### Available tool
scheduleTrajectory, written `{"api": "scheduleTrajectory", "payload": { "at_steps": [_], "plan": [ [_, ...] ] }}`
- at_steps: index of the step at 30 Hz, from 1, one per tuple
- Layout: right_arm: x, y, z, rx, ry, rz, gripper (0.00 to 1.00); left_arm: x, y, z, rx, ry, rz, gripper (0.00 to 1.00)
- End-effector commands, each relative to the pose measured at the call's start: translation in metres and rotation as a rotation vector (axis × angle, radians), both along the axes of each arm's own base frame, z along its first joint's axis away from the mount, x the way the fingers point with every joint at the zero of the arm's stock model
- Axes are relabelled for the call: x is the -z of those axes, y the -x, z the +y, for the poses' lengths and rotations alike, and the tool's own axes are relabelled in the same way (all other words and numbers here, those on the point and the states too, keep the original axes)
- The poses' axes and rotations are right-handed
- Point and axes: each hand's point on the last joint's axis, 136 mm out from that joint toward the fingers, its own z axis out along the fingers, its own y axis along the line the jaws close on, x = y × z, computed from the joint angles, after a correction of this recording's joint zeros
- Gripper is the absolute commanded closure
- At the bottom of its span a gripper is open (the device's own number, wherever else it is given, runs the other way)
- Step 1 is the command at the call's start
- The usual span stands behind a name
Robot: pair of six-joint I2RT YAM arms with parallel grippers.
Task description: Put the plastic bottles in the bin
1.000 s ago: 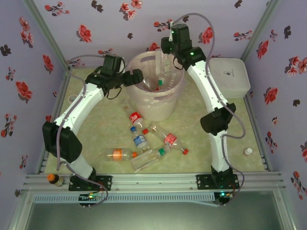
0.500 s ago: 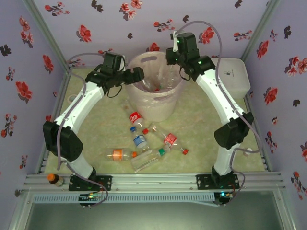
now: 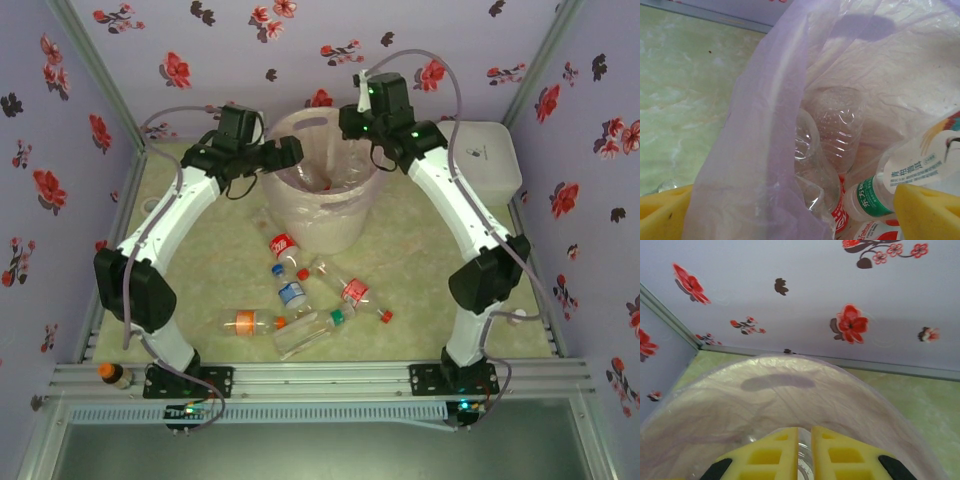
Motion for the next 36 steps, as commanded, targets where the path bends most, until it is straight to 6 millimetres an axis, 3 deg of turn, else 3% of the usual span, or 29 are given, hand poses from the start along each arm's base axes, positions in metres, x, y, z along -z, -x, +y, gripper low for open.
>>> {"api": "scheduleTrajectory", "payload": {
  "at_steps": [1,3,6,13,18,21,25,29,33,36],
  "plan": [
    [0.132,0.034,0.015,-0.056,0.109,0.449,0.82,-0.023,-0.001,-0.006,0.034,0.014,-0.048,0.06],
    [0.12,0.028,0.015,-0.042,0.097,0.429,0.73,-0.03,-0.001,-0.006,0.039,0.01,-0.063,0.06],
    [0.08,0.018,0.019,-0.036,0.045,0.344,0.51,-0.049,-0.002,-0.005,0.05,0.005,-0.1,0.06],
    [-0.009,0.011,0.009,-0.004,-0.001,0.158,0.48,-0.094,0.001,0.003,0.055,-0.023,-0.2,0.05],
    [-0.052,0.018,-0.013,0.031,-0.031,0.064,0.42,-0.113,0.008,0.015,0.044,-0.06,-0.243,0.04],
    [-0.065,0.028,-0.026,0.044,-0.027,0.039,0.4,-0.119,0.015,0.027,0.025,-0.069,-0.25,0.04],
    [-0.07,0.049,-0.05,0.068,0.008,0.031,0.37,-0.105,0.032,0.051,-0.025,-0.082,-0.202,0.03],
    [-0.058,0.075,-0.089,0.127,0.032,0.058,0.35,-0.079,0.057,0.09,-0.122,-0.05,-0.116,0.03],
    [-0.023,0.109,-0.124,0.168,0.065,0.137,0.33,-0.032,0.091,0.132,-0.238,-0.017,0.034,0.03],
    [0.011,0.143,-0.139,0.161,0.146,0.232,0.32,0.004,0.114,0.144,-0.279,-0.036,0.149,0.02]
  ]
}}
